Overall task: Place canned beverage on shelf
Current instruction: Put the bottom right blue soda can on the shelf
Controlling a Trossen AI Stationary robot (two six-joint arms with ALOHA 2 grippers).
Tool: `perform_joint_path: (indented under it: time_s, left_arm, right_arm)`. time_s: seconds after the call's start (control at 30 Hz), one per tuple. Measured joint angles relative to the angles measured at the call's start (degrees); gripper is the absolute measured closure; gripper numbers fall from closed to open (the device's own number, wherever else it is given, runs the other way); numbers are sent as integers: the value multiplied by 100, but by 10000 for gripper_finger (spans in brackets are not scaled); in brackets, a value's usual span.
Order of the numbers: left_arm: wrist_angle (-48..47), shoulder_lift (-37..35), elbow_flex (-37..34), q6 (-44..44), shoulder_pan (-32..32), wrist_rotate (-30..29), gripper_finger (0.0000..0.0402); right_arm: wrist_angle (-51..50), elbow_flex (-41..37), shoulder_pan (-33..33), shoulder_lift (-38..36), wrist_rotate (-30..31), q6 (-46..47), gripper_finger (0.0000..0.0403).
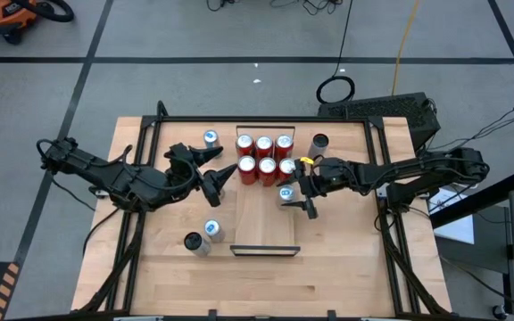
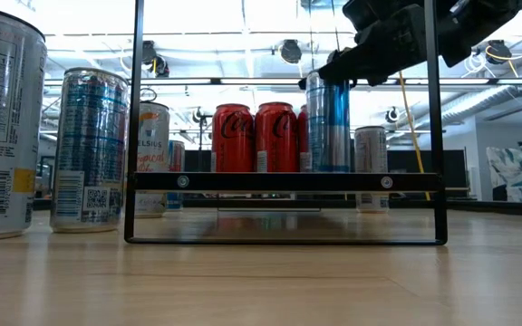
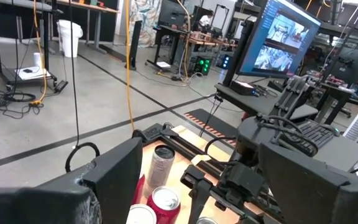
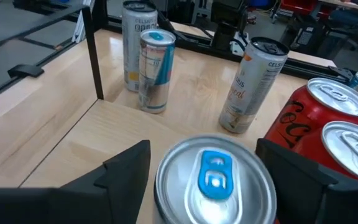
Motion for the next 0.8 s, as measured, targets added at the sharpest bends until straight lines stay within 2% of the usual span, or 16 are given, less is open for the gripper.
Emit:
perform_joint_path:
  time_s: [0.17, 0.47, 0.6, 0.8]
  left_arm:
    - [-15, 0, 0, -1, 0, 0, 77]
    - [-15, 0, 0, -4, 0, 1, 77]
    - [-15, 0, 0, -7, 0, 0, 77]
    - [-17, 0, 0, -7, 0, 1, 77]
  right_arm:
    - [6, 0, 1, -2, 23, 80, 135]
    - [206, 0, 4, -28, 435, 315, 135]
    - [327, 0, 4, -52, 410, 544, 135]
    - [292, 0, 4, -97, -18, 819, 135]
